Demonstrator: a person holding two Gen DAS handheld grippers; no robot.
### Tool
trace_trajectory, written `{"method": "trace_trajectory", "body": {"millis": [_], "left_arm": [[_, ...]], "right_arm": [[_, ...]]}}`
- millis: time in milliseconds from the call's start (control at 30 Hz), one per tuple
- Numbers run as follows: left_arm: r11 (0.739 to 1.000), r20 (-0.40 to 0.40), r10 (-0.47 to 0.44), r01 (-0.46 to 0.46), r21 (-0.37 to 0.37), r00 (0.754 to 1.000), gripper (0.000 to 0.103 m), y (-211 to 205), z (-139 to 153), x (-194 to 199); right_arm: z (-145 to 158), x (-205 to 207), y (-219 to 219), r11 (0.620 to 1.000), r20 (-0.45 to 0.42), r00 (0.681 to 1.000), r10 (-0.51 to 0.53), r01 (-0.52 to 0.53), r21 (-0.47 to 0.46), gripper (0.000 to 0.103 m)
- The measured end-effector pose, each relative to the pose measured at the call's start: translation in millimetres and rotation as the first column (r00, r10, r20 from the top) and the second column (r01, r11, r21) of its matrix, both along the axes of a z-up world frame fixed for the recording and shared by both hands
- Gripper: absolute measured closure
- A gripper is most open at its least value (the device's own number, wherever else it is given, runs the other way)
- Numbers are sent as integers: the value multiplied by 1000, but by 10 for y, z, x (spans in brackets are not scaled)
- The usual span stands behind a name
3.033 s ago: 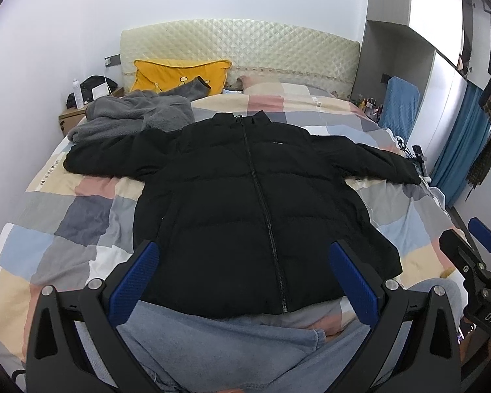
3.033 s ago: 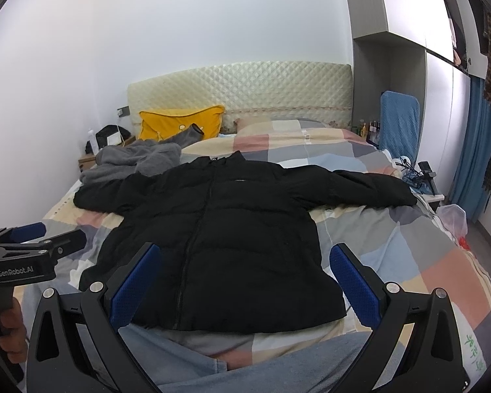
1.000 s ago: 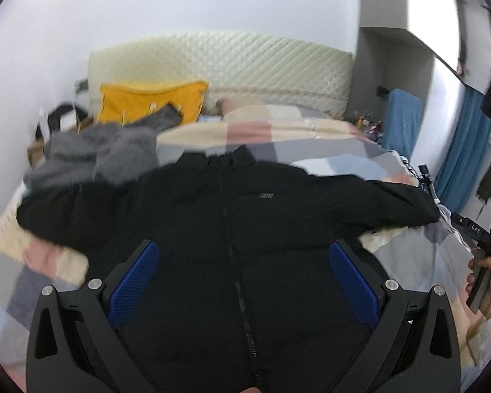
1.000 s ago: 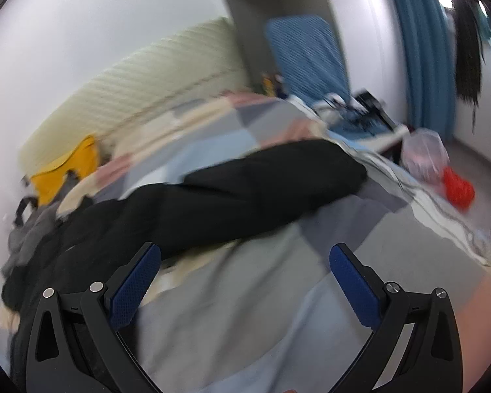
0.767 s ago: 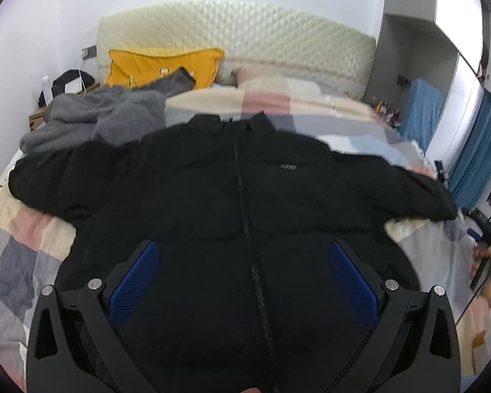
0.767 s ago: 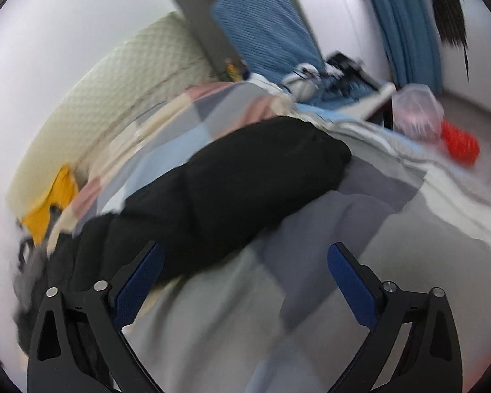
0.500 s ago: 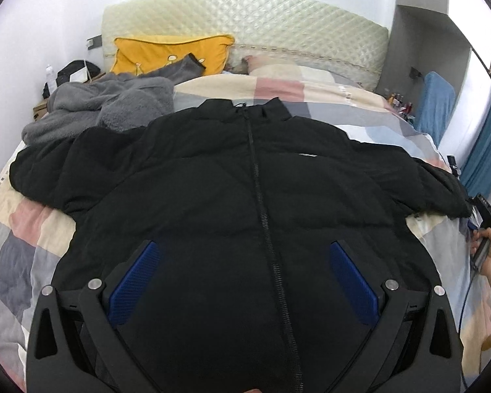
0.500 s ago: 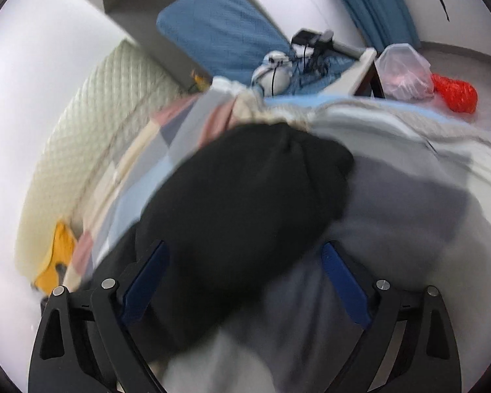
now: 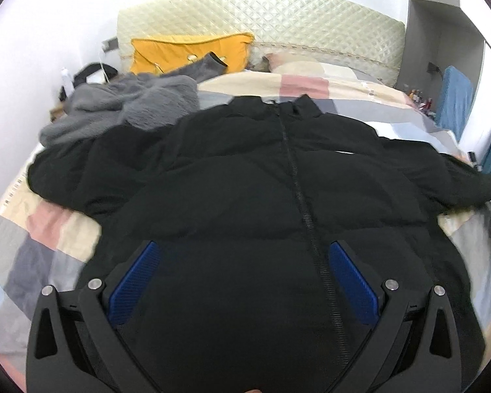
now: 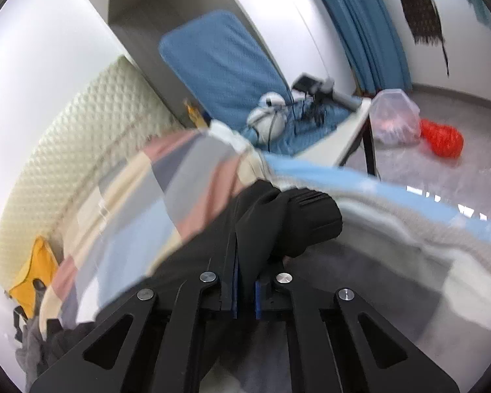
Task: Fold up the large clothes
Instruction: 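Lift the sleeve with the right tool and fold it across the jacket body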
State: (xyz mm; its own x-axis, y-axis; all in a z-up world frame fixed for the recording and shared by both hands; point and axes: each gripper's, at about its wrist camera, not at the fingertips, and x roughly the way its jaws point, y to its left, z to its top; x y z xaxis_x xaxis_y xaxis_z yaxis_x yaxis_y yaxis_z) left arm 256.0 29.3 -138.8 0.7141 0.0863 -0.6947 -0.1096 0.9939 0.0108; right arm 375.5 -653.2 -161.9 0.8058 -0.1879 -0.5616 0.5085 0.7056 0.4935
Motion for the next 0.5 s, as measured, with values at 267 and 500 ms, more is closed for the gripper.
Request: {"method": "trace_trajectory", "body": {"millis": [267,500], "left_arm": [[978,0,133,-131,161,991,0,358,73,-170],[989,21,105,-107,98,994,0,583,231,-356]], "right_arm": [[1131,-101,410,990,55,995,84,-77,-119,100],[2220,-163,1381,939,108,961,255,-219,-265,100]]}}
